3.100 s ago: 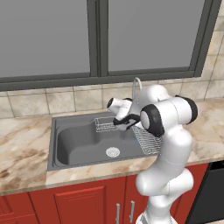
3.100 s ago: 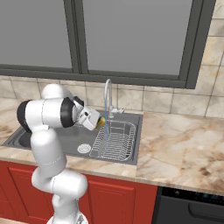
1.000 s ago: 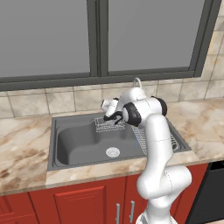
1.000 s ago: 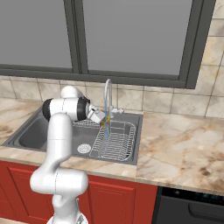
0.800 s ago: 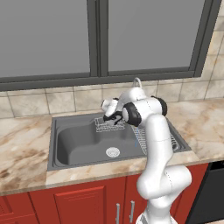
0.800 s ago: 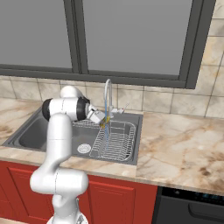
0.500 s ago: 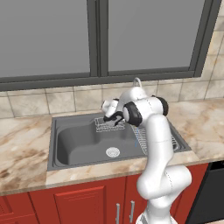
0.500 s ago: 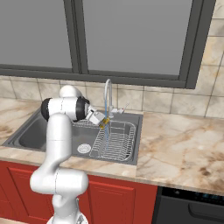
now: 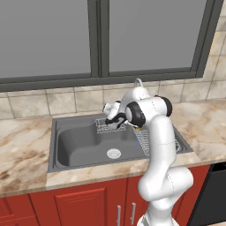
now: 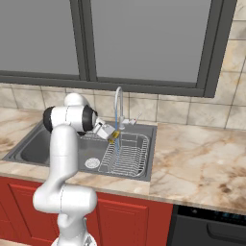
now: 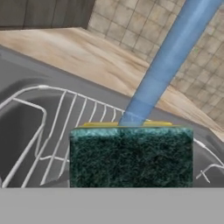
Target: Soak the sponge with water for a few seconds and then drop it inside the sink.
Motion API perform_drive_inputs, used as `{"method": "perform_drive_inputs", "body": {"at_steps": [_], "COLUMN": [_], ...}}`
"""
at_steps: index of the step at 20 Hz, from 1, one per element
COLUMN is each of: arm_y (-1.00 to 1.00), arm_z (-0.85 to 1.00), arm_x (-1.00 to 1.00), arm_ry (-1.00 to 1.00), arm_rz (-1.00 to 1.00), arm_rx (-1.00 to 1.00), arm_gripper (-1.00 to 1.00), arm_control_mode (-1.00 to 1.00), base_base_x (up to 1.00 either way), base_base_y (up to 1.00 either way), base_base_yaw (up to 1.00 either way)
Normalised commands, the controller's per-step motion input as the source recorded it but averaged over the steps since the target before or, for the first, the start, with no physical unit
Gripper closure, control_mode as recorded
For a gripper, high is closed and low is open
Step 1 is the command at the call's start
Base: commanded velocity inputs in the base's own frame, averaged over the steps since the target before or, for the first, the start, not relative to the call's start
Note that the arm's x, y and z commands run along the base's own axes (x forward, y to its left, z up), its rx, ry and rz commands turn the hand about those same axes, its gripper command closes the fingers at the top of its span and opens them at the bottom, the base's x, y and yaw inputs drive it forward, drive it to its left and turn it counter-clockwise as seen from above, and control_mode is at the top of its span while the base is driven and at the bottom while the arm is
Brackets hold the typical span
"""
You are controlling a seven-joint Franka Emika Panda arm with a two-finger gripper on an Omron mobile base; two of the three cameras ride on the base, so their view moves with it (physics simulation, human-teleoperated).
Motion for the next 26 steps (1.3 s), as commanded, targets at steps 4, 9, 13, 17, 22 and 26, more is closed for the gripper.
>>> {"method": "perform_drive_inputs", "body": {"at_steps": [4,9,13,17,22,26], "arm_y": [0.0,0.0,0.0,0.0,0.0,0.0], "arm_z": [0.0,0.0,0.0,0.0,0.0,0.0], "arm_x": [0.2,0.01,0.31,0.11,-0.18,-0.46], "arm_ry": [0.0,0.0,0.0,0.0,0.0,0.0], "arm_rz": [0.0,0.0,0.0,0.0,0.0,0.0], "arm_rx": [0.0,0.0,0.0,0.0,0.0,0.0], "arm_gripper": [1.0,1.0,1.0,1.0,1.0,1.0], "arm_control_mode": [-1.0,-1.0,-1.0,-1.0,-1.0,-1.0], "base_base_x": [0.0,0.0,0.0,0.0,0.0,0.0], "base_base_y": [0.0,0.0,0.0,0.0,0.0,0.0], "base_base_yaw": [0.0,0.0,0.0,0.0,0.0,0.0]}}
